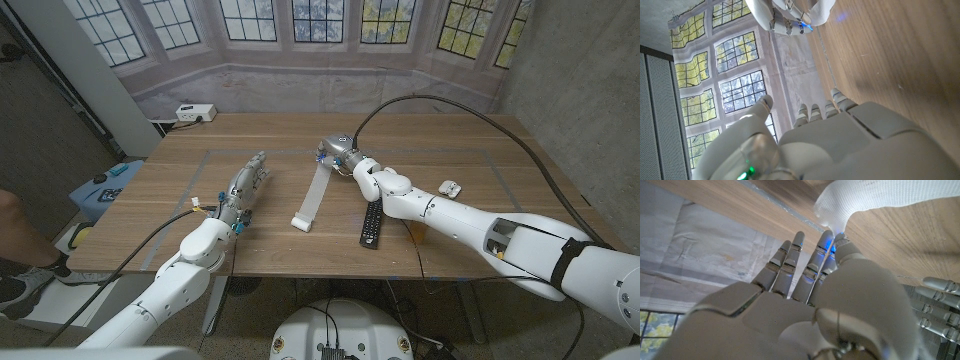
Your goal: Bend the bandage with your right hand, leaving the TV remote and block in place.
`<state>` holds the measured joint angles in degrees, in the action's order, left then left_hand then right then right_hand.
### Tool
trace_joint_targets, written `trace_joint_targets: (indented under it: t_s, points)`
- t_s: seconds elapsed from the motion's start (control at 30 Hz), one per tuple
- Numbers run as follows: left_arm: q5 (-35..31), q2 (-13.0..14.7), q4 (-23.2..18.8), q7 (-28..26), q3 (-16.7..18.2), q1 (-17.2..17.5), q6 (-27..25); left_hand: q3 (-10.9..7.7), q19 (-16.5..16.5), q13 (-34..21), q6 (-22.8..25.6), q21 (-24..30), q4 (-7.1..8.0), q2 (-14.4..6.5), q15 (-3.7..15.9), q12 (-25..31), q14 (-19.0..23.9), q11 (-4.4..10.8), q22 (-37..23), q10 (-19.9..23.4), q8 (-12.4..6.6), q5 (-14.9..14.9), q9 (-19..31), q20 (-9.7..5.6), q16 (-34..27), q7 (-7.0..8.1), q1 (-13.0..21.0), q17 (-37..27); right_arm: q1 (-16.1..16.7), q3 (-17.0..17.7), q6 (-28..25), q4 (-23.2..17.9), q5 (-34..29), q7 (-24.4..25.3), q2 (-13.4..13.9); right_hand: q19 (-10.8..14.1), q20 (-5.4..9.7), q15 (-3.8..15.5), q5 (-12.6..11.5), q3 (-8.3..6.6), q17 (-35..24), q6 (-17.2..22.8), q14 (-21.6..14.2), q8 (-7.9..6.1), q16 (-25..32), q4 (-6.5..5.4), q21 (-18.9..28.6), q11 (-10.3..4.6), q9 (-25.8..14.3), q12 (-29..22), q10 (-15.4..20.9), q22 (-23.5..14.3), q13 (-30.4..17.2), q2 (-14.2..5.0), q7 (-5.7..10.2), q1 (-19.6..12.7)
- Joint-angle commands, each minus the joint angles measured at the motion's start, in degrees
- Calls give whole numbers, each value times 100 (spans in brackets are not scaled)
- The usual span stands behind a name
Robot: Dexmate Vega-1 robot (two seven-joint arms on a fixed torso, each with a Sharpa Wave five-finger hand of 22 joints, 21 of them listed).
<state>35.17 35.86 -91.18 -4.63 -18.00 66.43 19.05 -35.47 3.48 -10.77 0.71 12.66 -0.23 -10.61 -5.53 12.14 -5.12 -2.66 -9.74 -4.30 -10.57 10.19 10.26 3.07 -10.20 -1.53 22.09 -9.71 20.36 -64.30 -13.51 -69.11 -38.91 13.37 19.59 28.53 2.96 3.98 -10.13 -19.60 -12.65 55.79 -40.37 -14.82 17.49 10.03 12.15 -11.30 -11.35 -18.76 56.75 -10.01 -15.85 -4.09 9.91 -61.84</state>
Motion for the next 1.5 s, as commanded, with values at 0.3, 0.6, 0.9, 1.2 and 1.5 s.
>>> trace_joint_targets:
  t_s: [0.3, 0.6, 0.9, 1.2, 1.5]
  points:
    - [80, -7, 154, 189, 24, -8, 150, 37, 54, -33, 2, -26, -7, -3, -33, -10, 17, 26, -29, 11, -6, 6, 10, -5, -16, 1, 79, -10, 202, 71, -623, -630, -229, -186, 39, 69, 479, 940, -39, 52, -26, 115, -143, 2, 11, -1, 17, 8, -8, -34, 140, -14, 10, 32, -60, -144]
    - [105, -16, 200, 253, 32, 8, 229, 40, 57, -33, 5, -35, -9, -2, -34, -11, 15, 26, -29, 10, -6, 6, 10, -2, -15, 1, 83, -10, 289, 60, -885, -882, -359, -296, 76, 70, 472, 933, -39, 77, -27, 109, -166, 21, 12, -9, 13, 29, -10, -32, 144, -15, 8, 48, -65, -171]
    - [101, 1, 233, 334, 47, 3, 323, 43, 61, -32, 3, -42, -11, -2, -42, -9, 12, 34, -30, 18, -5, 7, 10, -3, -14, 2, 89, -9, 391, 74, -1108, -1092, -436, -337, 52, 70, 461, 930, -39, 110, -32, 115, -183, 36, 14, -29, 9, 31, -13, -28, 145, -16, 8, 55, -64, -178]
    - [131, 10, 239, 397, 62, 45, 392, 45, 63, -32, 1, -49, -15, -2, -46, -13, 11, 27, -30, 9, -4, 8, 10, -1, -13, 4, 95, -9, 480, 54, -1296, -1279, -544, -377, 56, 66, 454, 933, -42, 132, -35, 150, -202, 37, 16, -35, 4, 36, -16, -37, 169, -17, 5, 53, -79, -197]
    - [162, 19, 279, 472, 82, 70, 464, 50, 67, -32, -1, -56, -21, 4, -36, -11, 15, 29, -30, 15, -2, 8, 10, -4, -13, 5, 101, -8, 540, 30, -1456, -1400, -644, -397, 17, 75, 454, 934, -45, 149, -40, 195, -243, 36, 28, -39, 4, 41, -19, -58, 237, -17, 8, 41, -73, -227]
